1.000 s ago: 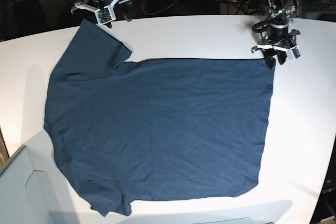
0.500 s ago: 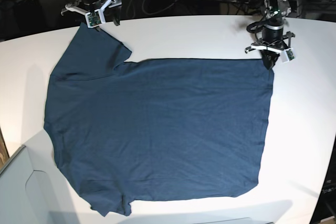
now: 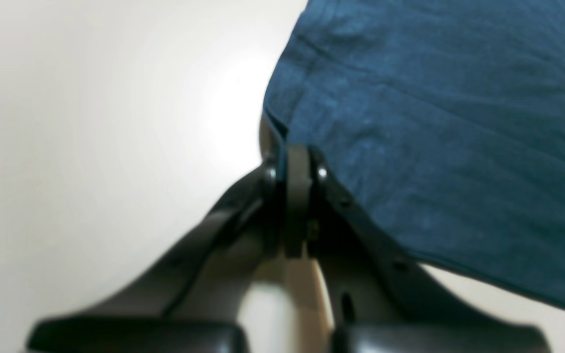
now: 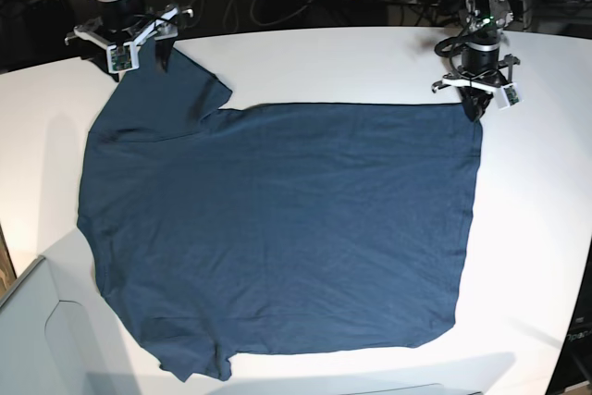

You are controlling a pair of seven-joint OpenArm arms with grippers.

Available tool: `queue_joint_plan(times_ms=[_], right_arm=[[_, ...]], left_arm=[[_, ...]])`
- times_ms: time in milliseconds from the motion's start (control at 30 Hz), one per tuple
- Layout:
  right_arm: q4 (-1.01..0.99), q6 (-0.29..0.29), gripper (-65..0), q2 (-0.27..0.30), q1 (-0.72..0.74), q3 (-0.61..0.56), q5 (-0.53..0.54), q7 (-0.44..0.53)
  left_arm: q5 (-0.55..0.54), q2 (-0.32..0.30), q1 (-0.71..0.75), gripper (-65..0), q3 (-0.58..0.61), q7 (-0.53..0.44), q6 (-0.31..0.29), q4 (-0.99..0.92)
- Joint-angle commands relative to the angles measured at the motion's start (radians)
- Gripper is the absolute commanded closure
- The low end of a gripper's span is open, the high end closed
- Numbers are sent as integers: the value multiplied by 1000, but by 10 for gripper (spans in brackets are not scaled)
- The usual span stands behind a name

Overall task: Fold the T-shirt properly
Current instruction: 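Grasp the shoulder corners of the blue shirt with both grippers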

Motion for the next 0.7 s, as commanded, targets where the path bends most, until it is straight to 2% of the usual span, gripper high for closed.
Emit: queue_joint_plan(times_ms=[0,400,667], right_arm=[[-4,3,-429,3,7,12,0,22],[-245,6,-427,-6,116,29,0,22],[-313,8,-424,-12,141,28,1,22]], left_arm=[[0,-8,4,0,-4,-4,1,11],[3,-8,4,0,-4,-4,1,11],[3,-8,4,0,-4,-4,1,11]])
